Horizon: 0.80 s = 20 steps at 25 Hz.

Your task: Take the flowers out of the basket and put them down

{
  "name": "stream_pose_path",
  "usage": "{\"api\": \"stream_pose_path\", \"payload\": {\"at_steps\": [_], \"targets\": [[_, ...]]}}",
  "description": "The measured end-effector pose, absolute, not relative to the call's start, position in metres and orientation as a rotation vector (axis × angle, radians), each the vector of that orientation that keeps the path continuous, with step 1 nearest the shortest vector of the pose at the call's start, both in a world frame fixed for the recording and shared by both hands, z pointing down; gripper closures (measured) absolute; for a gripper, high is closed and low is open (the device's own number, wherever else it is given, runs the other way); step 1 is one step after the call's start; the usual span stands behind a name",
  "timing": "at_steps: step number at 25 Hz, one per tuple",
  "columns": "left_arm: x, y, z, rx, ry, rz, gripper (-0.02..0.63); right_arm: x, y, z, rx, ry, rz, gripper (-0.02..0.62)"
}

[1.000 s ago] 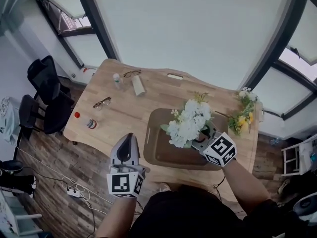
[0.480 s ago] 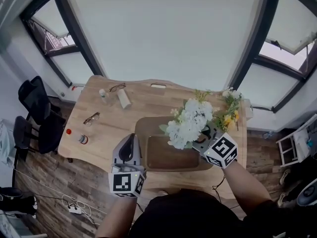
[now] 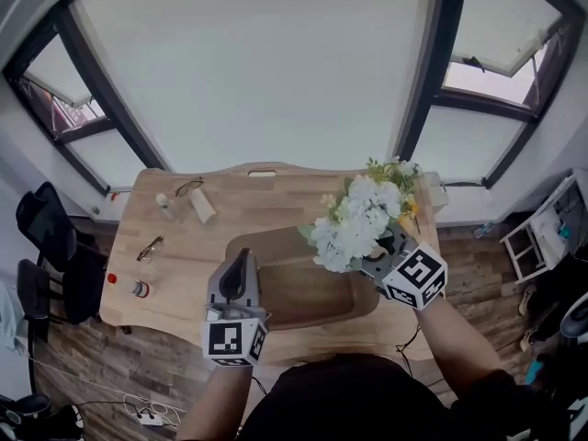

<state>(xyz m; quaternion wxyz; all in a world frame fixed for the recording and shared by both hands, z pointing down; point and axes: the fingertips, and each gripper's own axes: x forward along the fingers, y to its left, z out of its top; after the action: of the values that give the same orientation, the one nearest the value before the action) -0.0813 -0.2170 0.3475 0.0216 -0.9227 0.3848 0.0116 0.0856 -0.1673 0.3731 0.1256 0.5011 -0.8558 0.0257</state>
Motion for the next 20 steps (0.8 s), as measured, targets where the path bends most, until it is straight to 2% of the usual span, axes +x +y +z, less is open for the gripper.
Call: {"api": "stream_pose_path", "payload": {"at_steps": [20], "targets": [[0.022,-0.215,0.347,-2.981,0.881,0.073,0.606,0.192,-0.123,0.350,1.817,-2.307,0.119,0.325]]}}
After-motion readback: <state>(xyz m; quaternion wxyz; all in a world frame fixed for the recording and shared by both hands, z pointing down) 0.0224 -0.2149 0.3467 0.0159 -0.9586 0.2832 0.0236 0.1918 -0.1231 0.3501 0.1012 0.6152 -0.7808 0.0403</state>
